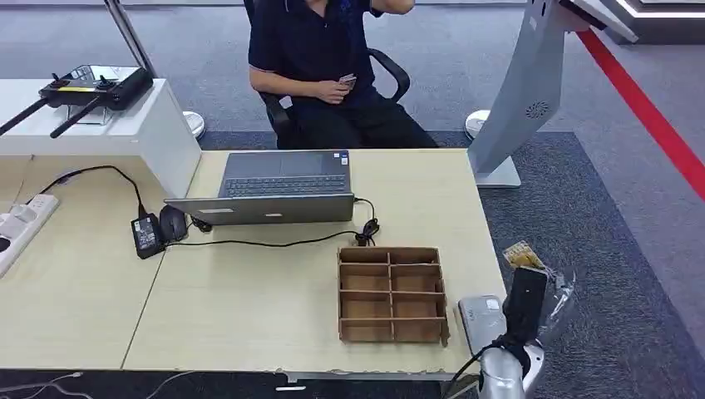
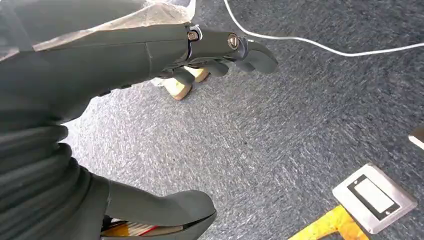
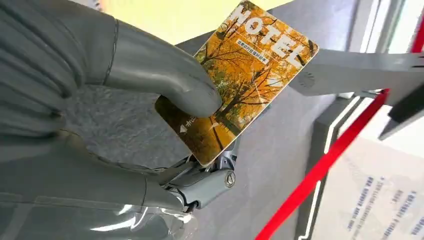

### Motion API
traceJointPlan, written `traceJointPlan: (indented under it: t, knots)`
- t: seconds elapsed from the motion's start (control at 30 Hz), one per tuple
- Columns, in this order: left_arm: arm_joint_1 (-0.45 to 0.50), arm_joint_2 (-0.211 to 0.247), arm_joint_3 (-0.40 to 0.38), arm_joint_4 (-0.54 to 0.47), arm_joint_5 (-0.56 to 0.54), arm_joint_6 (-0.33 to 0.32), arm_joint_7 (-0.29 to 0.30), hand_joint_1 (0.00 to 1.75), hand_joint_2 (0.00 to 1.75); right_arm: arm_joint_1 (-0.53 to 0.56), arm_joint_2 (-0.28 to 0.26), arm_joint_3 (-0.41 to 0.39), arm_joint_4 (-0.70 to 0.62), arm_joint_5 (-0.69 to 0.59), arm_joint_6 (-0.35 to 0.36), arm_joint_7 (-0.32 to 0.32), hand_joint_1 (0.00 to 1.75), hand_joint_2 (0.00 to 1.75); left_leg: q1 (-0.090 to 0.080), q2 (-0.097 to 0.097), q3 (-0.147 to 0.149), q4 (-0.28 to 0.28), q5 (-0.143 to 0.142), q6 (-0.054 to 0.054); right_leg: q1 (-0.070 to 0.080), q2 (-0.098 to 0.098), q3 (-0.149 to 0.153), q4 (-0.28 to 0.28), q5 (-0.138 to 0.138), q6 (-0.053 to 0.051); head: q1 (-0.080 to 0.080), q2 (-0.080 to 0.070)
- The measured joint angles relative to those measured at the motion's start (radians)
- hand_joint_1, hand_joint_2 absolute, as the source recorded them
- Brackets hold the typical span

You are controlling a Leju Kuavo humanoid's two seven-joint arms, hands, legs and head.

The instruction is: Pass the card to the sensor for recognition and then transmit it.

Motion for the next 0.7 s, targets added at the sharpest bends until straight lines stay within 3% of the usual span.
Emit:
traceJointPlan:
  t: [0.27,0.7]
  knots:
    - [-0.001,0.000,-0.014,0.000,-0.009,-0.008,-0.003,0.00,1.75,0.005,-0.003,0.133,-0.093,-0.030,0.001,0.014,1.75,1.75,0.000,0.000,0.000,0.000,0.000,0.000,0.000,0.000,0.000,0.000,0.000,0.000,0.000,0.000]
    - [-0.002,0.000,-0.019,0.000,-0.014,-0.012,-0.010,0.00,1.75,-0.018,-0.003,0.301,-0.119,-0.056,0.002,0.002,1.75,1.75,0.000,0.000,0.000,0.000,0.000,0.000,0.000,0.000,0.000,0.001,0.000,0.000,0.000,0.000]
